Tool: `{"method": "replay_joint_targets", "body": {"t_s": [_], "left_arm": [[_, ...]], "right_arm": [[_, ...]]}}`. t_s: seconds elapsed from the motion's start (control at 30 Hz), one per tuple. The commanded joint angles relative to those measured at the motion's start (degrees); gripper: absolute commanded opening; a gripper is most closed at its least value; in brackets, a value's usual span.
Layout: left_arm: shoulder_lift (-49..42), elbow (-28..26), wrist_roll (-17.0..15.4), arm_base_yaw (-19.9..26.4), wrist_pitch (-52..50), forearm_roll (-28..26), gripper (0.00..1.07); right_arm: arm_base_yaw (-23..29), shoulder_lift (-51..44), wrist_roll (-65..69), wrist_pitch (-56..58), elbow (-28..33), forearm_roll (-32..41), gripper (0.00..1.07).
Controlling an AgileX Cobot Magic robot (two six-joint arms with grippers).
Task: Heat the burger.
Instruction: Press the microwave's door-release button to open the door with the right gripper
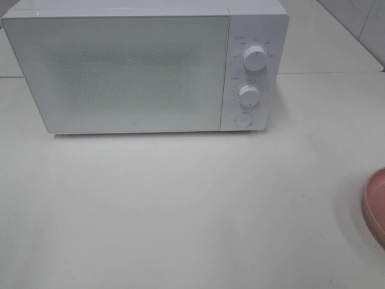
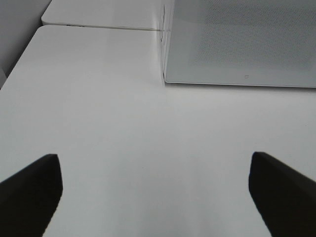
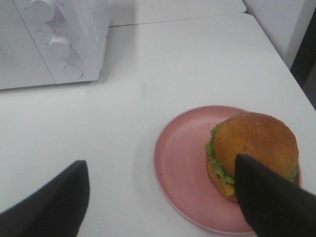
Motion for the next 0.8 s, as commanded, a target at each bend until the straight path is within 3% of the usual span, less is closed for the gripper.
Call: {"method": "replay_joint_targets", "body": {"t_s": [0.03, 0.5, 0.8], "left_arm": [[-1.60, 0.17, 0.00, 0.11, -0.40, 0.00, 0.98], [-1.60, 0.17, 0.00, 0.11, -0.40, 0.00, 0.98], [-1.60, 0.17, 0.00, 0.11, -0.40, 0.00, 0.98]], "right_arm": [[-0.46, -1.20, -0.06, -1.03, -0.80, 0.11, 0.75], [-0.46, 11.17, 0.11, -7.28, -3.04, 0.17, 0.75], [-0.46, 19.42, 0.11, -17.07, -3.04, 0.29, 0.75]]}}
